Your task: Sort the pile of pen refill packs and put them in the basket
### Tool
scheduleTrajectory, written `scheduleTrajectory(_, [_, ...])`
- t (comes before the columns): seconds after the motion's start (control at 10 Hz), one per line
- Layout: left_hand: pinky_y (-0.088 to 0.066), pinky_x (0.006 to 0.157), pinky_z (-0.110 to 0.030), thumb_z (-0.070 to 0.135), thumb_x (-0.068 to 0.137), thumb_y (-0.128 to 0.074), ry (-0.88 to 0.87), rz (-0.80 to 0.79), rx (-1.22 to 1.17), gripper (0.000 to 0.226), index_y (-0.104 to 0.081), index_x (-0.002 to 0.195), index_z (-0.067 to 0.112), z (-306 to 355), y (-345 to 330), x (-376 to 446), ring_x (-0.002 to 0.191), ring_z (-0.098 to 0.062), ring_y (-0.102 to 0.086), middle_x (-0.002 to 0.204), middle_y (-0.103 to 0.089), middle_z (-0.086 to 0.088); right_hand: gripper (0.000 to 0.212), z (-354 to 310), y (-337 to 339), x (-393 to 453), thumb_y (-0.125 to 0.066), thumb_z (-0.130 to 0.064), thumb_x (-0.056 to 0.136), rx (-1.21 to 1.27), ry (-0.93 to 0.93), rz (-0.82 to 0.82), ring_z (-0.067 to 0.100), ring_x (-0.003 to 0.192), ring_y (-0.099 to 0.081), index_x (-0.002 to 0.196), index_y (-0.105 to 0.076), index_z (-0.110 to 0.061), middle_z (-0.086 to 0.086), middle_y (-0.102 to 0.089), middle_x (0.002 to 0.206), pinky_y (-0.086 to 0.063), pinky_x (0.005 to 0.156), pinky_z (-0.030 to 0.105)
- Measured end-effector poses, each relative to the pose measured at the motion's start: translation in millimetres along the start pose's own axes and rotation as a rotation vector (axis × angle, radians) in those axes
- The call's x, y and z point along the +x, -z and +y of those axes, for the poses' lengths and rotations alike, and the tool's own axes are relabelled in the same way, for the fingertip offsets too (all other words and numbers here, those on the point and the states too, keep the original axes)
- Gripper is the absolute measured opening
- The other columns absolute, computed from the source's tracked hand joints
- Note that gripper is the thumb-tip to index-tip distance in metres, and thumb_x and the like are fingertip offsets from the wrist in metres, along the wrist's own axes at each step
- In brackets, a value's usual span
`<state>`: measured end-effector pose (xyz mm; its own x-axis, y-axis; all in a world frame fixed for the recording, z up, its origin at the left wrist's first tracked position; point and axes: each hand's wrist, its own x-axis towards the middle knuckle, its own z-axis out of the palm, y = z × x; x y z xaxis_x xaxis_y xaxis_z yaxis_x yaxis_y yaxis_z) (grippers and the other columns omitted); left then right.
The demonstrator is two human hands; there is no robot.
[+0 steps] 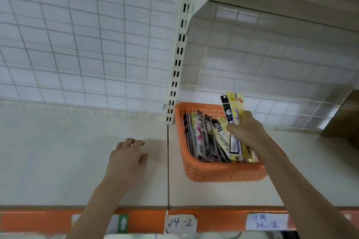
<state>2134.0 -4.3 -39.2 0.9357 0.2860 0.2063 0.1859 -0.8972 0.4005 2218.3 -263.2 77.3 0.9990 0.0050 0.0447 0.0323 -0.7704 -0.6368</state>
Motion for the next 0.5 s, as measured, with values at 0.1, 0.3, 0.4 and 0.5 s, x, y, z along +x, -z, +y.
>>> scheduleTrajectory(0.1, [-0.036,0.101,-0.034,0.025,0.092,-0.047,0.033,0.028,-0.018,0.038,-0.051,0.128,0.018,-3,-1,-9,0.121,-0.025,-0.045,0.130,-0.051,-0.003,0.063,5,-11,0,-0.058,-0.018,0.086,-0.071,-0.046,-0.106,0.011,0.059,-0.046,0.137,-0.023,-0.006,0.002,-0.047,0.077,-0.032,0.046,0.024])
scheduleTrajectory(0.3, [-0.040,0.095,-0.036,0.014,0.088,-0.053,0.105,0.081,-0.090,0.034,-0.059,0.121,0.011,-10,1,-15,0.112,-0.031,-0.052,0.120,-0.059,-0.009,0.069,16,-35,8,-0.062,-0.042,0.082,-0.351,0.038,-0.111,0.038,0.130,-0.032,0.137,-0.030,-0.016,0.018,-0.037,0.140,-0.029,0.107,0.045])
scheduleTrajectory(0.4, [-0.042,0.092,-0.038,0.013,0.087,-0.055,0.090,0.105,-0.085,0.032,-0.061,0.119,0.009,-12,0,-15,0.109,-0.032,-0.054,0.117,-0.061,-0.011,0.059,16,-28,5,-0.052,-0.054,0.086,-0.459,0.156,-0.103,0.031,0.132,-0.029,0.132,-0.041,-0.019,0.010,-0.043,0.138,-0.020,0.110,0.044])
scheduleTrajectory(0.5, [-0.042,0.092,-0.039,0.014,0.088,-0.054,0.112,0.129,-0.080,0.031,-0.061,0.118,0.009,-10,1,-15,0.109,-0.032,-0.053,0.116,-0.061,-0.011,0.045,19,-22,2,-0.049,-0.046,0.092,-0.412,0.265,-0.105,0.023,0.126,-0.041,0.129,-0.051,-0.019,0.004,-0.052,0.133,-0.022,0.112,0.039])
